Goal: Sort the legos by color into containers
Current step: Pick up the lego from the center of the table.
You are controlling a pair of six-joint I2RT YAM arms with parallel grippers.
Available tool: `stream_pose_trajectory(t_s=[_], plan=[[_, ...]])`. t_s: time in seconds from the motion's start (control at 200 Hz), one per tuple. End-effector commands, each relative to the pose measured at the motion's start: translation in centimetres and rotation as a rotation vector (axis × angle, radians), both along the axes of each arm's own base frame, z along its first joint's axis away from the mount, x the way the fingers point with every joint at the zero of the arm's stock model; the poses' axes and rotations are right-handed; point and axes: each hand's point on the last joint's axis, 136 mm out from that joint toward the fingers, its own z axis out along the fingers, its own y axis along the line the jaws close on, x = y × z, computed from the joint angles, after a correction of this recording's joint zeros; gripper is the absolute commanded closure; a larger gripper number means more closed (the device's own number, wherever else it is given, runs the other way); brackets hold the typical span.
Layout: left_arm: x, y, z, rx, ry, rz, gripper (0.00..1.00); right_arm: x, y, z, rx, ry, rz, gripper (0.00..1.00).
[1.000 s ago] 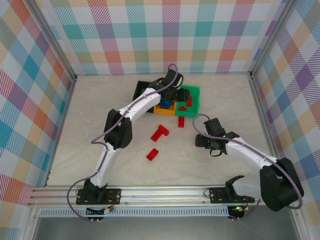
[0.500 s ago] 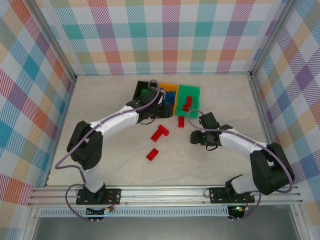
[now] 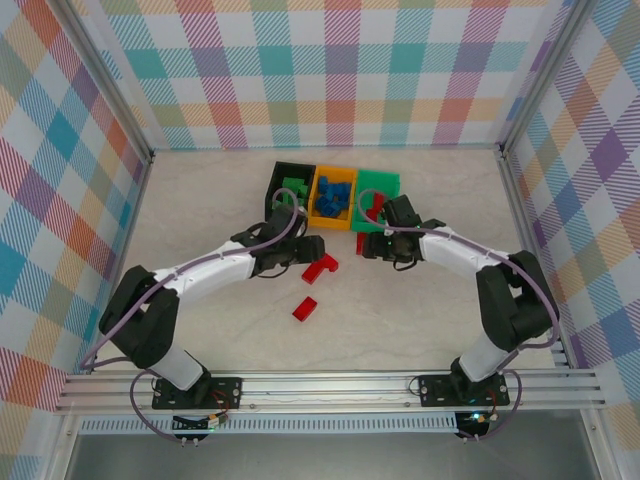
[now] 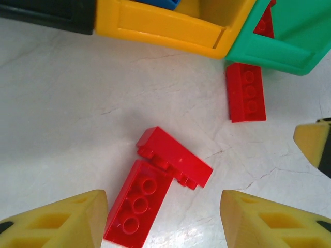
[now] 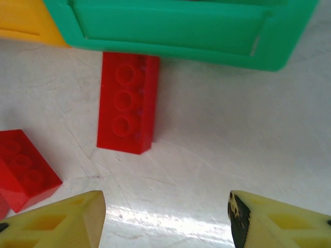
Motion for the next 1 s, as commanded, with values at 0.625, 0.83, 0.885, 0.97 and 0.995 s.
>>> stream_pose_trajectory(t_s=[0.625,0.83,0.885,0.97,0.995], plan=[[-3.3,2.9,-0.3,0.003,-0.007,0.047,0.4,3.4,3.3,-4.2,-0.14,0.043,-0.005,0.57],[-3.4,2.9,-0.2,0.004,-0.002,0.043,0.4,2.3,2.9,-3.7,-0.148,0.028,0.002,0.66],[-3.3,2.8,-0.1,0.004,-0.004,0.041,0.4,1.8,2.8,-3.1,-0.139,0.019,0.006,0.67],[-3.3,2.8,0.0,0.003,-0.005,0.044,0.4,0.9,2.5,-2.1,-0.12,0.003,0.011,0.67],[-3.2,2.8,0.0,0.001,-0.005,0.043,0.4,0.6,2.4,-1.7,-0.113,-0.005,0.012,0.67]])
